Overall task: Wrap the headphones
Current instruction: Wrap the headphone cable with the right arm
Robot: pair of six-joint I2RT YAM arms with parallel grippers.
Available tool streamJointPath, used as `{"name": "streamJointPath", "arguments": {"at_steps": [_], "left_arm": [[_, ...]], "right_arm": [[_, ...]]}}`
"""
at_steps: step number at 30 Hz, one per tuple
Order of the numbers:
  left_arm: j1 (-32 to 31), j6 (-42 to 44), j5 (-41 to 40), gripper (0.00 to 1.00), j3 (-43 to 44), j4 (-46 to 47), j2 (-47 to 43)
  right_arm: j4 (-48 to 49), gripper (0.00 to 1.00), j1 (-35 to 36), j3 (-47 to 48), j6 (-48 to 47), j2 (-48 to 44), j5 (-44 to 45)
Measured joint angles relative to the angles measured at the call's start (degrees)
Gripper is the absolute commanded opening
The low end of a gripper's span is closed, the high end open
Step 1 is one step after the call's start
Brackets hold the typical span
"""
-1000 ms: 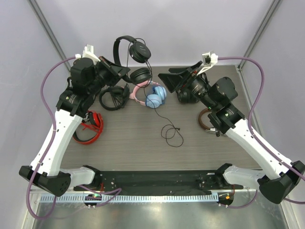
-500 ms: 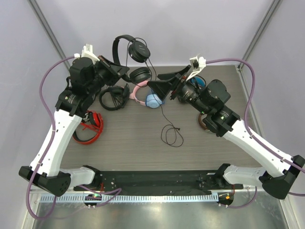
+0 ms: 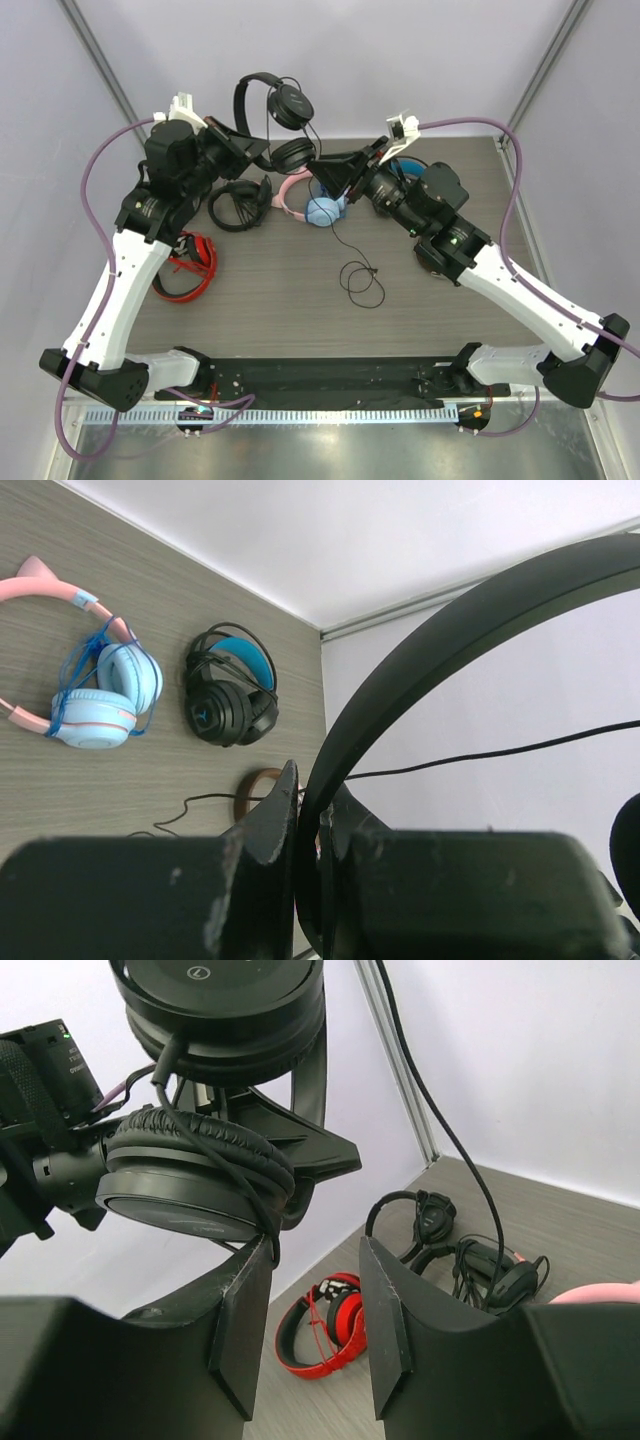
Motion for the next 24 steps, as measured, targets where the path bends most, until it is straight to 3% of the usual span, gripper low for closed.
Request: {"name": "streamJointPath", "arguments": {"at_steps": [6,13,24], "left_arm": [[0.2,-0.3,0.0,0.00,0.0,0.0,0.0],[0.7,-0.7,0.1,0.00,0.0,0.1,0.0],[0.5,-2.0,3.3,0.00,-0.1,0.5,0.0]], "right_arm": [[1.4,0.46,0.0,0.6,0.0,1.6,0.3],[4.5,0.26,0.2,0.4,-0.2,3.0,0.2],[7.5,0.18,0.0,-0.4,-0.3,4.8,0.5]]}}
